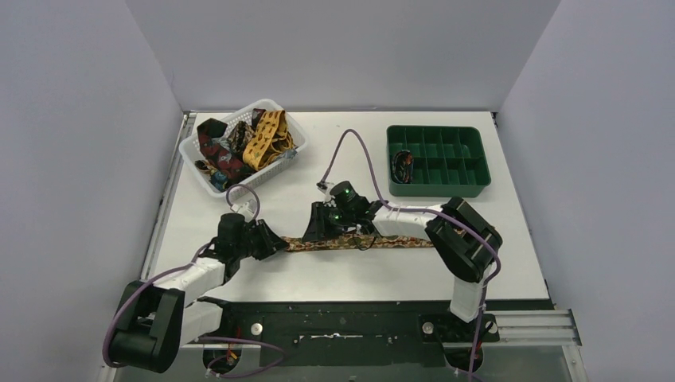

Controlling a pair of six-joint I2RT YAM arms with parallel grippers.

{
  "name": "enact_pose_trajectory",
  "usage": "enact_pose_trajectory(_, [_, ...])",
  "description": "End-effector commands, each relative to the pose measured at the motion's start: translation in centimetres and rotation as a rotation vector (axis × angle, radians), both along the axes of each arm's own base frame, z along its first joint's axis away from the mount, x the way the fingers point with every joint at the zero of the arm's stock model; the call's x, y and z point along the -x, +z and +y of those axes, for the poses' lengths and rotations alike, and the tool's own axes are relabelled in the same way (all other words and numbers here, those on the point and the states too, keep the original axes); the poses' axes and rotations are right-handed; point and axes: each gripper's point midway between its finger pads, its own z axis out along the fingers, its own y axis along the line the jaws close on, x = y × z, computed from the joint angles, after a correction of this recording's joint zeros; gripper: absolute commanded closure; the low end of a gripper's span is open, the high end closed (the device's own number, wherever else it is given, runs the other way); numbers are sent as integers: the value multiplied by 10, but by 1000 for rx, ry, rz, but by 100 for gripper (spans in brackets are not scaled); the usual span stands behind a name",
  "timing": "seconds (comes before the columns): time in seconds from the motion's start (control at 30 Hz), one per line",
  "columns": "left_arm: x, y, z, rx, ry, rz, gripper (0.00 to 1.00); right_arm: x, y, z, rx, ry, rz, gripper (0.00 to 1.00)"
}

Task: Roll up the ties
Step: Roll the tie at the center of the board.

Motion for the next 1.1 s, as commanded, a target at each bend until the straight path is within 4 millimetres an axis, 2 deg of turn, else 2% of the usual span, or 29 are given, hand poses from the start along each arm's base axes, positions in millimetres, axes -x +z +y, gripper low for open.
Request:
enact_pose_trajectory(0.0, [-13,11,11,-88,50,-26,87,-20,48,1,-93,-25,-142,67])
enact_pose_trajectory(0.2, [-12,16,25,-248,60,5,87,-28,42,-12,-34,-60,-162,67])
enact_pose_trajectory(0.43, [-21,35,45,-496,112,27,87,-39,45,-25,10,-110,-198,65])
enact_pose_trajectory(0.8, [-23,53,49,-835,66,21,87,-61,52,-65,47,-273,-235,64])
enact_pose_trajectory(1.07, [-29,61,36,-983,71,-5,88,-69,52,-87,75,-353,-234,64])
